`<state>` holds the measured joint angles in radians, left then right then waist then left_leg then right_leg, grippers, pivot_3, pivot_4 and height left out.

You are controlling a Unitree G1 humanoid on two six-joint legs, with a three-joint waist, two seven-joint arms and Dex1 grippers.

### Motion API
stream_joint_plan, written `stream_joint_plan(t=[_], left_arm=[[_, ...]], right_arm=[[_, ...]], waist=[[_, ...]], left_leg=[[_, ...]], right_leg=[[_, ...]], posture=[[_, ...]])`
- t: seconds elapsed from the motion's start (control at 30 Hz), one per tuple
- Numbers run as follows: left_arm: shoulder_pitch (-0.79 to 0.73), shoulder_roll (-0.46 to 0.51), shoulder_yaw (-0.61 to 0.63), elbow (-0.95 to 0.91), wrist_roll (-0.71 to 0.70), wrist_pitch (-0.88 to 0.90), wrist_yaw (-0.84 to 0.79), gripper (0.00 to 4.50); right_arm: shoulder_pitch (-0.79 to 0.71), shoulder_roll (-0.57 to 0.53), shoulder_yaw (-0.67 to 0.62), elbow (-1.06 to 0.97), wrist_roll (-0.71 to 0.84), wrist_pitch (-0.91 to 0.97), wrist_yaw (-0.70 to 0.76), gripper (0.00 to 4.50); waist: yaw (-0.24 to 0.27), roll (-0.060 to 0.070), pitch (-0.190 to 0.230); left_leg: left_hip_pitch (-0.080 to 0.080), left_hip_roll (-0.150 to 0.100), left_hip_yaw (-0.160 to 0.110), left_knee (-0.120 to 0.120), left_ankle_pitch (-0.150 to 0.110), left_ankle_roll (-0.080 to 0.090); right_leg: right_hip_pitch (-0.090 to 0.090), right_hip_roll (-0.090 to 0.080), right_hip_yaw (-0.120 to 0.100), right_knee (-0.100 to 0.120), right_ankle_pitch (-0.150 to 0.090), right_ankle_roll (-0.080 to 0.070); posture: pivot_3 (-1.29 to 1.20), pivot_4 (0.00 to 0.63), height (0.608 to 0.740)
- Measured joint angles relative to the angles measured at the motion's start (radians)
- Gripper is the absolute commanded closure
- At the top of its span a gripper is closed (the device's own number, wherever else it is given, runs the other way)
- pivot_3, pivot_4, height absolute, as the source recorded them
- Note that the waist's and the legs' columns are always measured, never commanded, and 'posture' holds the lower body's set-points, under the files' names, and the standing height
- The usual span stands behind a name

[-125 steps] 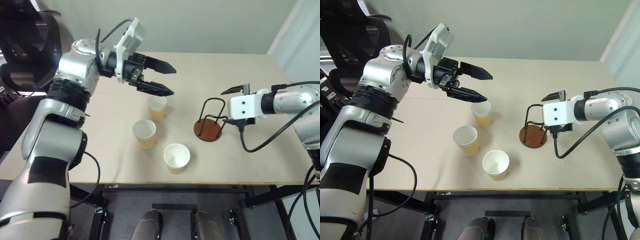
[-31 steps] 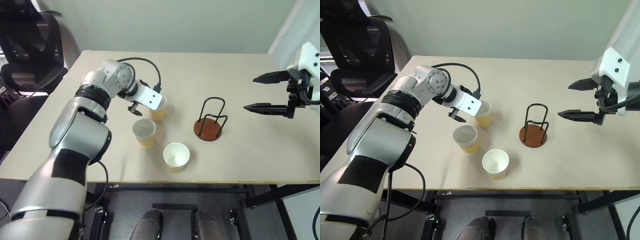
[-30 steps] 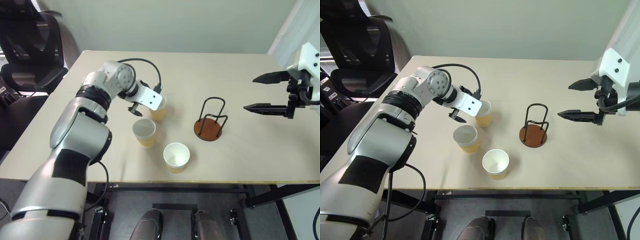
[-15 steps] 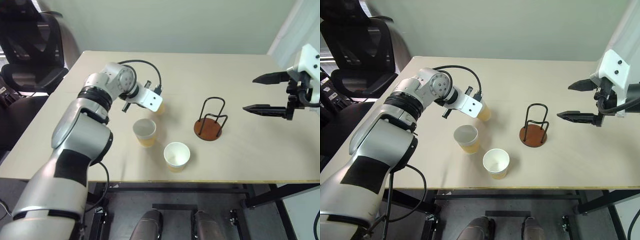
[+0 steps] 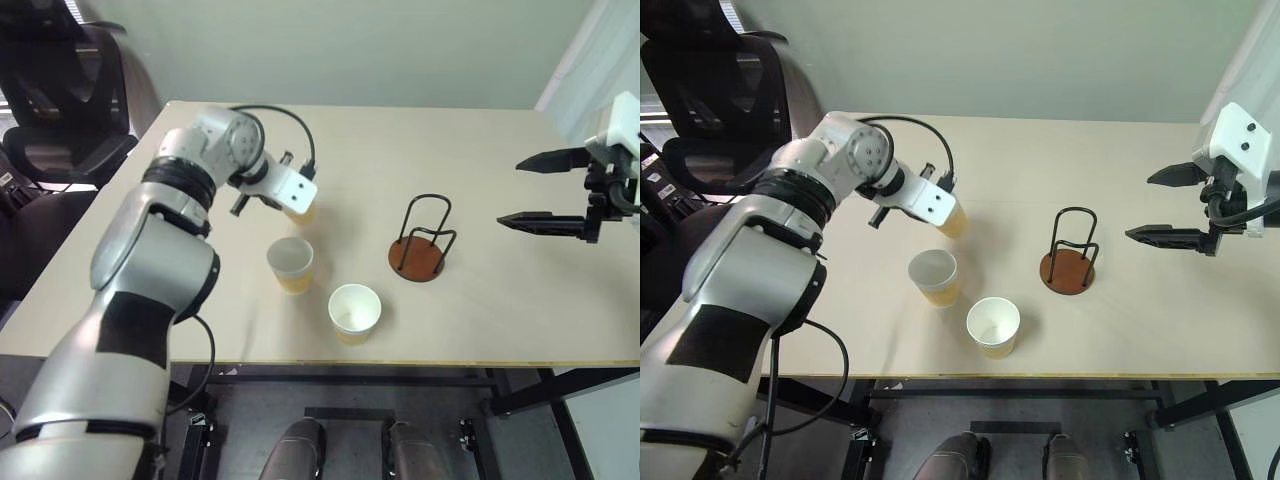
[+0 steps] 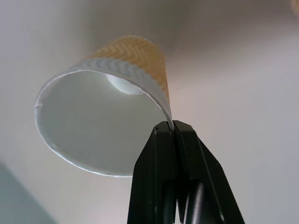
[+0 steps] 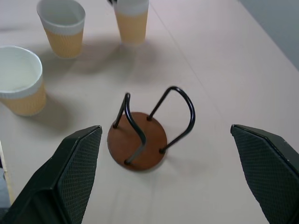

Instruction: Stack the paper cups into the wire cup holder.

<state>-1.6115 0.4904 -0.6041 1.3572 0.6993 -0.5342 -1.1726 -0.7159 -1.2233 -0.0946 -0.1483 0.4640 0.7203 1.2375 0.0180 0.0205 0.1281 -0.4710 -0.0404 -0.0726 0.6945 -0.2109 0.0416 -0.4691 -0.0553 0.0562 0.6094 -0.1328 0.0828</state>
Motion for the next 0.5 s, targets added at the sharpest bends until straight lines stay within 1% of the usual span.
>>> stream_joint_plan(t=[0.07, 0.1, 0.17, 0.2, 0.27, 0.3, 0.37, 0.5], left_arm=[[-0.033, -0.007, 0.003, 0.002, -0.002, 0.01, -0.019, 4.45], [-0.049, -0.012, 0.006, 0.003, -0.005, 0.013, -0.034, 4.45], [-0.083, -0.031, 0.033, 0.005, -0.032, 0.021, -0.084, 4.45], [-0.101, -0.043, 0.051, 0.005, -0.05, 0.026, -0.11, 4.45], [-0.132, -0.062, 0.075, 0.005, -0.077, 0.031, -0.147, 4.45], [-0.143, -0.072, 0.086, 0.005, -0.088, 0.033, -0.164, 4.45], [-0.162, -0.103, 0.119, 0.005, -0.123, 0.039, -0.22, 4.45], [-0.201, -0.198, 0.197, 0.003, -0.22, 0.046, -0.359, 4.45]], right_arm=[[0.007, -0.003, 0.0, 0.008, -0.003, -0.008, 0.002, 0.0], [0.015, -0.006, 0.0, 0.009, -0.005, -0.009, 0.004, 0.0], [0.032, -0.009, 0.0, 0.014, -0.006, -0.01, 0.007, 0.0], [0.04, -0.01, 0.0, 0.017, -0.007, -0.01, 0.008, 0.0], [0.044, -0.011, 0.0, 0.018, -0.007, -0.01, 0.01, 0.0], [0.045, -0.015, 0.0, 0.019, -0.007, -0.01, 0.011, 0.0], [0.047, -0.027, -0.001, 0.022, -0.007, -0.011, 0.015, 0.0], [0.048, -0.038, -0.001, 0.027, -0.007, -0.012, 0.021, 0.0]], waist=[[0.002, 0.0, 0.0], [0.002, 0.0, 0.0], [0.005, 0.0, 0.0], [0.005, 0.0, 0.0], [0.006, 0.0, 0.0], [0.004, 0.0, 0.0], [0.005, 0.0, 0.0], [0.008, 0.0, 0.0]], left_leg=[[-0.001, 0.002, -0.002, 0.001, 0.0, 0.0], [-0.001, 0.0, 0.0, 0.0, -0.001, 0.0], [-0.002, 0.002, -0.002, 0.0, -0.001, 0.0], [-0.001, 0.001, 0.0, -0.001, -0.002, 0.0], [-0.002, 0.002, -0.001, 0.0, -0.003, 0.0], [-0.001, 0.001, 0.001, 0.0, -0.004, 0.0], [-0.001, 0.002, 0.0, 0.0, -0.005, 0.001], [-0.004, 0.002, 0.001, 0.004, -0.009, 0.003]], right_leg=[[0.0, -0.006, 0.005, 0.0, 0.0, 0.0], [0.0, 0.0, 0.0, -0.001, 0.0, 0.0], [0.0, -0.006, 0.005, -0.001, -0.001, 0.0], [0.0, -0.002, 0.001, -0.001, -0.001, 0.0], [-0.001, -0.006, 0.006, -0.001, -0.002, 0.001], [-0.001, -0.004, 0.004, -0.001, -0.003, 0.001], [0.0, -0.005, 0.005, -0.001, -0.004, 0.002], [0.0, -0.005, 0.004, -0.001, -0.007, 0.004]], posture=[[0.0, 0.15, 0.74], [0.0, 0.15, 0.74], [0.0, 0.15, 0.74], [0.0, 0.15, 0.74], [0.0, 0.15, 0.74], [0.0, 0.15, 0.74], [0.0, 0.15, 0.74], [0.0, 0.15, 0.74]])
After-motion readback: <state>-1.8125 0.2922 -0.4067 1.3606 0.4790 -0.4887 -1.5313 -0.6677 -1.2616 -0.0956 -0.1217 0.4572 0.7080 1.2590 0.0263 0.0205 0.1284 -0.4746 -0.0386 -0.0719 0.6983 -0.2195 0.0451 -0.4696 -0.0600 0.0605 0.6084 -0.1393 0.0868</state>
